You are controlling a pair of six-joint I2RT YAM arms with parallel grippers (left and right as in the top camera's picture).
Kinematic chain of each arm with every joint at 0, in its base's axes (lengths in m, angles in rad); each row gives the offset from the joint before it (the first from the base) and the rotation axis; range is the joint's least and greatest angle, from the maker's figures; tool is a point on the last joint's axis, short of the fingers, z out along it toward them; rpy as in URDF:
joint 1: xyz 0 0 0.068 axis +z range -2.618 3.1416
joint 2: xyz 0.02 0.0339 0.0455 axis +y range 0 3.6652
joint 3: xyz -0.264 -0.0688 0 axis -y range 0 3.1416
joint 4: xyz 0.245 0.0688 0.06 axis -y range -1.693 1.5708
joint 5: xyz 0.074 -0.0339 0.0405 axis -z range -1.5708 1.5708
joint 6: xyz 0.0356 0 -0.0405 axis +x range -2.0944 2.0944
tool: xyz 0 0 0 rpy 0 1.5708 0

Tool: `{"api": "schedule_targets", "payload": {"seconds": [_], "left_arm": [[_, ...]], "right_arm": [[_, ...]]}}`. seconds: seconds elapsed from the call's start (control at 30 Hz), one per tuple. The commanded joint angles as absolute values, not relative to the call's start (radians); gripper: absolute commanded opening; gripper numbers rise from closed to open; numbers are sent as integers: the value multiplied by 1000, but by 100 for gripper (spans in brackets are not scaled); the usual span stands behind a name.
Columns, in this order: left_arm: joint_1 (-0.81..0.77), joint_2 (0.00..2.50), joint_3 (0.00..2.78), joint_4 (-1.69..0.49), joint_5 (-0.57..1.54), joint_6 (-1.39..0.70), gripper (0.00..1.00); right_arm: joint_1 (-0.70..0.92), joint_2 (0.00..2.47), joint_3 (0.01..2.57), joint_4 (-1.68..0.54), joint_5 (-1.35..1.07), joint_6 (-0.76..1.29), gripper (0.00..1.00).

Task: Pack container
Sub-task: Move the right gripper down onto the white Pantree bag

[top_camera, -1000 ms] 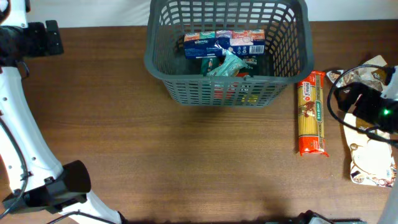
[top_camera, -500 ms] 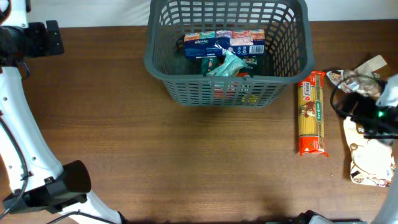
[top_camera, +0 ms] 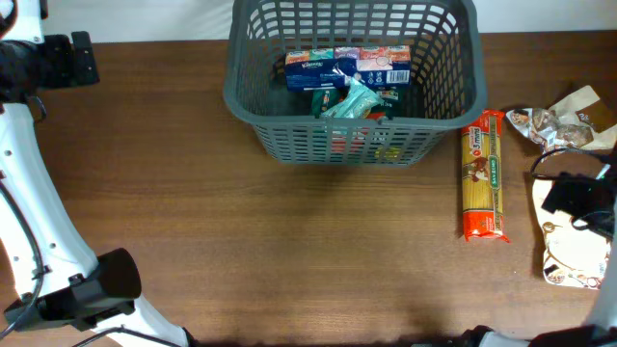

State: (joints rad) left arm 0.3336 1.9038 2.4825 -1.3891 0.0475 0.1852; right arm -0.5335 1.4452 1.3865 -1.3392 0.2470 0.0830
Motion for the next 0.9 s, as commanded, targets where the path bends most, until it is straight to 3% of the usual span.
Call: {"api": "schedule_targets", "payload": {"seconds": [0.0, 0.23, 0.53, 0.87], "left_arm": [[339, 1907, 2482, -1390, 44, 173, 99], [339, 1907, 2482, -1390, 44, 173, 99], [339, 1907, 2482, -1390, 44, 172, 99], [339, 1907, 2482, -1390, 44, 173, 99]], "right_arm": [[-537, 1489, 1318, -1309, 303, 83, 99], [-537, 1620, 1249, -1210, 301, -7, 100], [-537, 1829, 1249, -1172, 420, -28, 92], [-537, 1900, 1249, -1071, 483, -27, 91]]}}
